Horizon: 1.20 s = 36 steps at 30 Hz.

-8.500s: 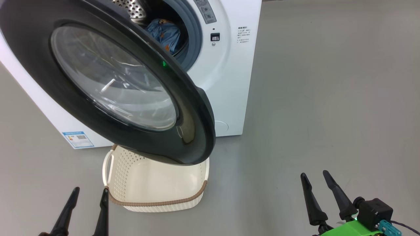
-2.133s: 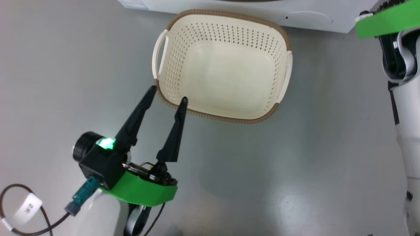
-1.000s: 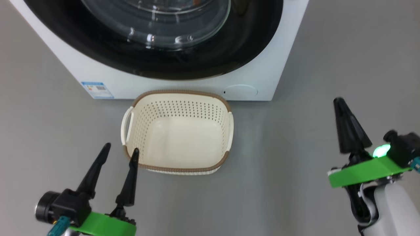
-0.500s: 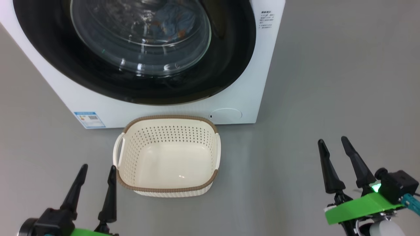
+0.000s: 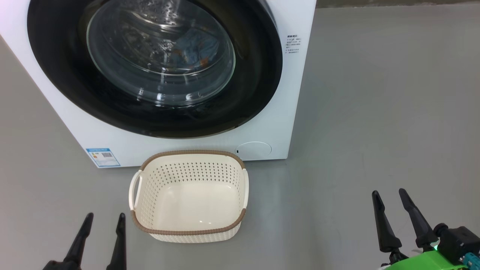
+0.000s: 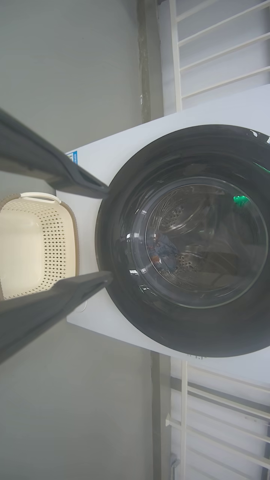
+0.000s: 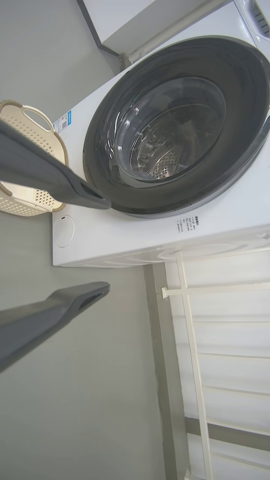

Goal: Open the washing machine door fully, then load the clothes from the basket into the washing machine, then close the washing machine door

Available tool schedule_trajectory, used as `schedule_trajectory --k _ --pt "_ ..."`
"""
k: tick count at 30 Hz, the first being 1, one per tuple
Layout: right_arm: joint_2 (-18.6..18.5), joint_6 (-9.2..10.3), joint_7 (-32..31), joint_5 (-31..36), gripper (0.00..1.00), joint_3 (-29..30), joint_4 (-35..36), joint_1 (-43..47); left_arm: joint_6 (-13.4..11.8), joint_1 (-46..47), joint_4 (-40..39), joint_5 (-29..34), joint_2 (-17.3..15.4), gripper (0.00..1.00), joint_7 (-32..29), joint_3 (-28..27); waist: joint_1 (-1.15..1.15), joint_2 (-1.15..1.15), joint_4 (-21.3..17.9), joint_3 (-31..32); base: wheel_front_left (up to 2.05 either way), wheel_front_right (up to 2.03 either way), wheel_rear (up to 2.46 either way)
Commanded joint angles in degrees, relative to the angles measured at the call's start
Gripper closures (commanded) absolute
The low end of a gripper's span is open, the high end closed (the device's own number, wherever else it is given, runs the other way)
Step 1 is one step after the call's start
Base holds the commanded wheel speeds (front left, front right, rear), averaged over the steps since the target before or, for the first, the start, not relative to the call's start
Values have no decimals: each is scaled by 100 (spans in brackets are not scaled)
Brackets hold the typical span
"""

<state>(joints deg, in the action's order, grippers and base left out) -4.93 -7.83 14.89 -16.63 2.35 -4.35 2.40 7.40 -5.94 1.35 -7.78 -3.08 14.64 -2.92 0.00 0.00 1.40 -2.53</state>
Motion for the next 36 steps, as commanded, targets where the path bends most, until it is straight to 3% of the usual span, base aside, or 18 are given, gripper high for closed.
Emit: schedule_trajectory --k 1,36 --pt "-20 34 11 43 0 -123 160 -35 9 85 -148 46 -41 0 36 -217 0 0 -8 27 0 0 0" --pt "180 34 11 225 0 9 106 225 -89 -118 -163 113 20 0 36 -406 0 0 120 159 0 0 0"
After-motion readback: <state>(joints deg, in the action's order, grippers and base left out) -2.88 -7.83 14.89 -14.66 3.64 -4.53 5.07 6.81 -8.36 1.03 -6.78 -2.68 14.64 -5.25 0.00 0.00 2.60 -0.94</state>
